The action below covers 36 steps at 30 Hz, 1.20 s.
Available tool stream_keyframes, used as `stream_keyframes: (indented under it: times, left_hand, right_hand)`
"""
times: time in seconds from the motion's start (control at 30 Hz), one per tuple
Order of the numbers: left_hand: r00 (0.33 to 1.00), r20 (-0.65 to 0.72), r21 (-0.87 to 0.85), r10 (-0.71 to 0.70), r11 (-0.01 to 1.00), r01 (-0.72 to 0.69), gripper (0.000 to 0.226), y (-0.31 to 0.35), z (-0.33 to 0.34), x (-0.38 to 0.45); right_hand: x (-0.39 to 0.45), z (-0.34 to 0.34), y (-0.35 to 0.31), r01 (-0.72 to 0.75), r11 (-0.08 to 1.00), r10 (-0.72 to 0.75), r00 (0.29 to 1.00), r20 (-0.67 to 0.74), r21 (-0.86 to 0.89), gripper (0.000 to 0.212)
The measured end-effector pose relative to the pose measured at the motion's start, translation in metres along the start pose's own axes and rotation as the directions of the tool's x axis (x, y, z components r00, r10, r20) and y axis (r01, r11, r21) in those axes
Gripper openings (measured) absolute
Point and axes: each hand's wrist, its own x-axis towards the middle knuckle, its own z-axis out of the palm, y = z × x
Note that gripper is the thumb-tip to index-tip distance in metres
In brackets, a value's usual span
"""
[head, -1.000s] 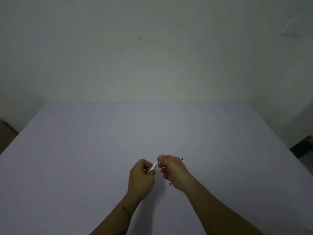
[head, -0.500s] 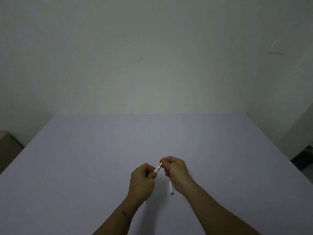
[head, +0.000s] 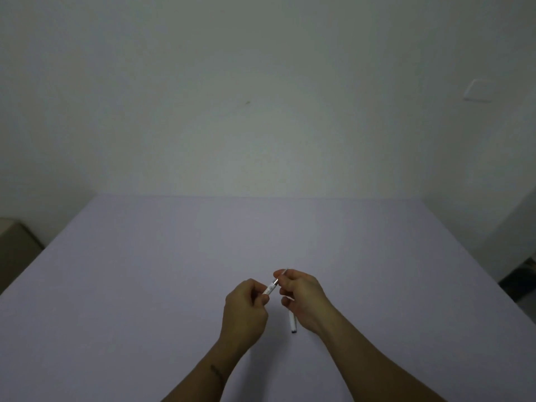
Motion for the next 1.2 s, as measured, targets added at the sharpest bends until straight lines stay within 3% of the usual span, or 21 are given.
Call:
stream_keyframes:
  times: [0.13, 0.37, 0.47, 0.57, 0.77, 1.03, 1.2]
  left_hand:
    - [1.000, -0.004, 0.011, -0.002, 1.000, 0.002, 0.014, -0.0016, -0.0019, 0.0000]
    - [1.000, -0.007, 0.027, 0.008, 1.000, -0.007, 0.017, -0.0026, -0.0033, -0.0010]
    - [1.000, -0.016, 0.025, 0.005, 1.000, -0.005, 0.015, -0.0024, -0.0041, 0.0004]
    - [1.000, -0.016, 0.012, 0.009, 1.000, -0.009, 0.014, -0.0016, -0.0043, 0.0013]
    - [1.000, -0.014, 0.007, 0.006, 1.000, -0.006, 0.015, -0.0009, -0.0030, 0.0020]
    - [1.000, -0.024, 0.021, 0.005, 1.000, -0.005, 0.014, -0.0057, -0.0053, 0.0007]
    - [1.000, -0.023, 0.038, 0.003, 0.999, -0.002, 0.016, -0.0066, -0.0074, 0.0019]
  right_hand:
    - [-0.0014, -0.0026, -0.0015, -0.062, 0.998, 0.060, 0.996, 0.064, 0.031, 0.016]
    - [0.0025, 0.0019, 0.0001, -0.013, 0.999, 0.011, 0.998, -0.054, -0.041, 0.013]
    - [-0.0010, 0.0014, -0.0036, -0.001, 0.999, 0.001, 1.000, 0.000, -0.042, 0.023]
    - [-0.0027, 0.0008, -0.0034, -0.024, 1.000, 0.024, 0.999, 0.046, -0.006, 0.018]
    - [-0.0005, 0.0047, 0.0001, -0.031, 0.999, 0.031, 0.999, -0.008, -0.028, 0.013]
    - [-0.0012, 0.0024, 0.0002, -0.030, 0.999, 0.032, 0.998, 0.054, -0.040, 0.021]
    - [0.0004, 0.0023, 0.0015, -0.027, 0.998, 0.025, 0.999, -0.040, -0.049, 0.010]
